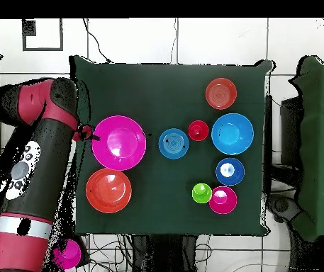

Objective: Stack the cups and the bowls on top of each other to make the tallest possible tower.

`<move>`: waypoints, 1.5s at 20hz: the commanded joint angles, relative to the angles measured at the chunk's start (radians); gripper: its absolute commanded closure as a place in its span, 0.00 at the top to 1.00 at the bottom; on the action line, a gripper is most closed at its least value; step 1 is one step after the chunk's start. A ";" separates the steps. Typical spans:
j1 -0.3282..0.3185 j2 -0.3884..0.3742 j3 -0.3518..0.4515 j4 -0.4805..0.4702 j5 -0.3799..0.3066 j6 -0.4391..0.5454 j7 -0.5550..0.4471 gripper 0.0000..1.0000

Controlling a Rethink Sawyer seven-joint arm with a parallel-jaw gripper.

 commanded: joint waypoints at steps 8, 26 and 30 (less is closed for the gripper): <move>-0.021 0.105 0.136 -0.099 0.056 -0.107 0.207 1.00; -0.011 0.145 0.108 -0.077 0.048 -0.191 0.159 1.00; -0.015 0.134 0.087 -0.068 0.014 -0.149 0.099 1.00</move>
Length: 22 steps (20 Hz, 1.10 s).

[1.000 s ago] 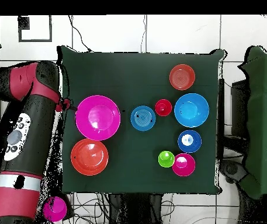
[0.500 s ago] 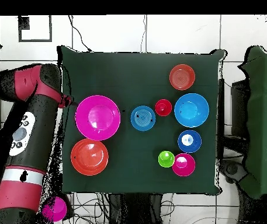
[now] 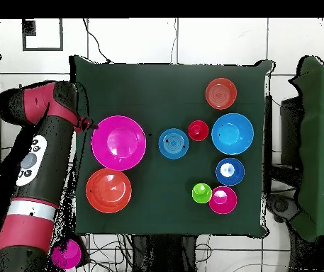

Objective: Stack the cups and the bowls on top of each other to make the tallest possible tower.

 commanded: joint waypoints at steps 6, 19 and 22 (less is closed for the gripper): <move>-0.022 0.024 0.079 0.017 -0.051 -0.005 0.079 1.00; -0.035 0.061 0.084 0.031 -0.067 -0.090 0.074 1.00; -0.040 0.071 0.083 0.030 -0.072 -0.101 0.063 1.00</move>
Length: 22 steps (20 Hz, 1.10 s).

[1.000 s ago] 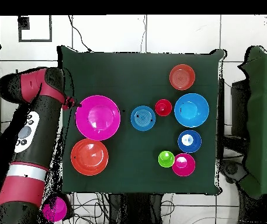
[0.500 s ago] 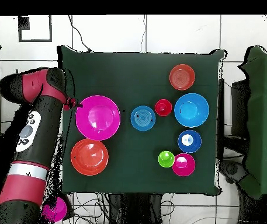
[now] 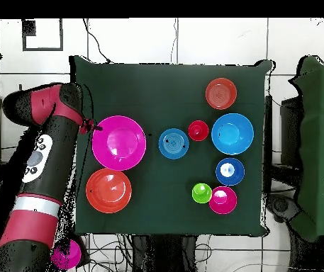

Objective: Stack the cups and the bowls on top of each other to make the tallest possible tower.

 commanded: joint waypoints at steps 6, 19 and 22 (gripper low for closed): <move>-0.038 0.050 0.080 0.038 -0.077 -0.103 0.054 1.00; -0.040 0.053 0.042 0.028 -0.092 -0.060 0.034 0.00; -0.034 0.038 0.013 0.033 -0.110 -0.043 0.039 0.00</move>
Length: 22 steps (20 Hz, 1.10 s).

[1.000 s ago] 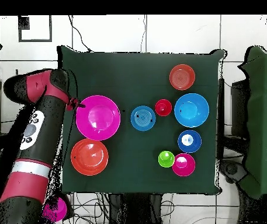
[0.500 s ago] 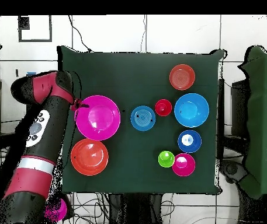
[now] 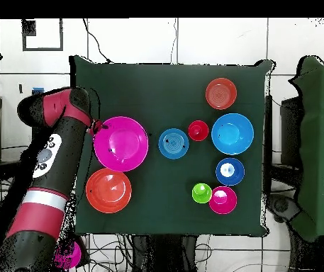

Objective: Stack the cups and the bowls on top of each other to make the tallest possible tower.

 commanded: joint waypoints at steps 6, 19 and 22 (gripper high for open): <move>-0.025 -0.053 -0.015 0.038 -0.125 0.077 0.033 0.00; -0.031 -0.116 -0.120 -0.034 -0.189 0.260 -0.026 0.00; -0.031 -0.124 -0.124 -0.042 -0.195 0.280 -0.032 0.00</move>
